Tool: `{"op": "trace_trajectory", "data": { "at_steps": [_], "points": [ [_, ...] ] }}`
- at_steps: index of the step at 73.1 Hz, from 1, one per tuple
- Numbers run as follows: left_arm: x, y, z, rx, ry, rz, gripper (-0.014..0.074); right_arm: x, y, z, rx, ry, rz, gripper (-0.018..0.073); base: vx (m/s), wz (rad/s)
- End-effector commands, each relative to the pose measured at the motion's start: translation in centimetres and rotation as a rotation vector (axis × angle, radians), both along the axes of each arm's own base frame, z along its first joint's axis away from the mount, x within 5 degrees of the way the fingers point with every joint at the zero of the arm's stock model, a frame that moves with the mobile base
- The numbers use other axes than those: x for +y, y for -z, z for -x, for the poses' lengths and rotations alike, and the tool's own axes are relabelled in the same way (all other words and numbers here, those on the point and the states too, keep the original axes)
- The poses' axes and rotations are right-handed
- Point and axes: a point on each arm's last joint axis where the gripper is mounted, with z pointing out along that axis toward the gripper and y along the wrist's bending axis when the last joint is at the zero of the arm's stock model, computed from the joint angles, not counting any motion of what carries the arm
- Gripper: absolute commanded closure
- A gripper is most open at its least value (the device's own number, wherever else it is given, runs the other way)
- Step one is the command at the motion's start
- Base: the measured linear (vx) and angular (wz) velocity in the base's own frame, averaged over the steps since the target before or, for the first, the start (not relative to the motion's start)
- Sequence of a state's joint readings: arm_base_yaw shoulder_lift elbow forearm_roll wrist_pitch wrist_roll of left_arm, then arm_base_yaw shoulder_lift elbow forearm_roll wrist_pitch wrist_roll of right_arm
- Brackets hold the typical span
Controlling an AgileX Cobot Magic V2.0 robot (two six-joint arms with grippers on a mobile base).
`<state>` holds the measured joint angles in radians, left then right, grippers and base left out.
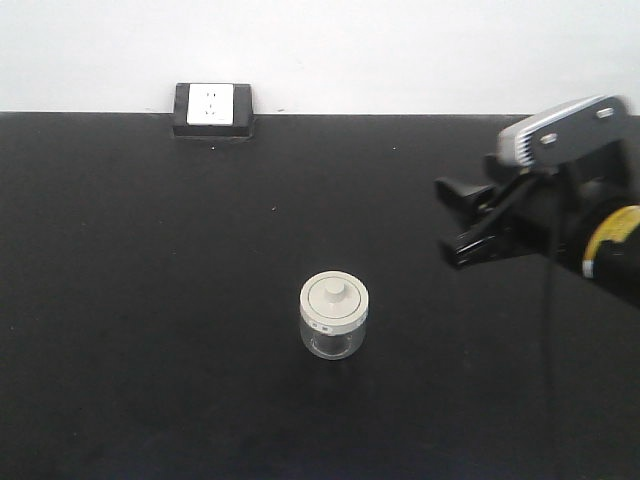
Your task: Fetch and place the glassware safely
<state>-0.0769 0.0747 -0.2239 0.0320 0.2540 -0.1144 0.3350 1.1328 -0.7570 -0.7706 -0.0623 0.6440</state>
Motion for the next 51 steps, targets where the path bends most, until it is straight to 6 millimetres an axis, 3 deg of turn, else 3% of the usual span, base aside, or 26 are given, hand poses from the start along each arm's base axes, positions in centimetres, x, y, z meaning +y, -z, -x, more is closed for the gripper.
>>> {"op": "trace_trajectory", "data": {
  "at_steps": [1, 31, 51],
  "points": [
    [-0.1, -1.4, 0.1, -0.088, 0.012, 0.023, 0.0603, -1.1, -2.6, 1.8, -0.049, 0.061, -0.062, 0.0148, 0.0, 0.0],
    [-0.1, -1.4, 0.1, -0.088, 0.012, 0.023, 0.0603, -5.7, -5.5, 8.8, -0.059, 0.305, -0.146, 0.0148, 0.0, 0.0],
    [-0.1, -1.4, 0.1, -0.088, 0.012, 0.023, 0.0603, -7.7, -2.0, 14.8, -0.131, 0.293, -0.217, 0.0148, 0.0, 0.0]
  ]
}}
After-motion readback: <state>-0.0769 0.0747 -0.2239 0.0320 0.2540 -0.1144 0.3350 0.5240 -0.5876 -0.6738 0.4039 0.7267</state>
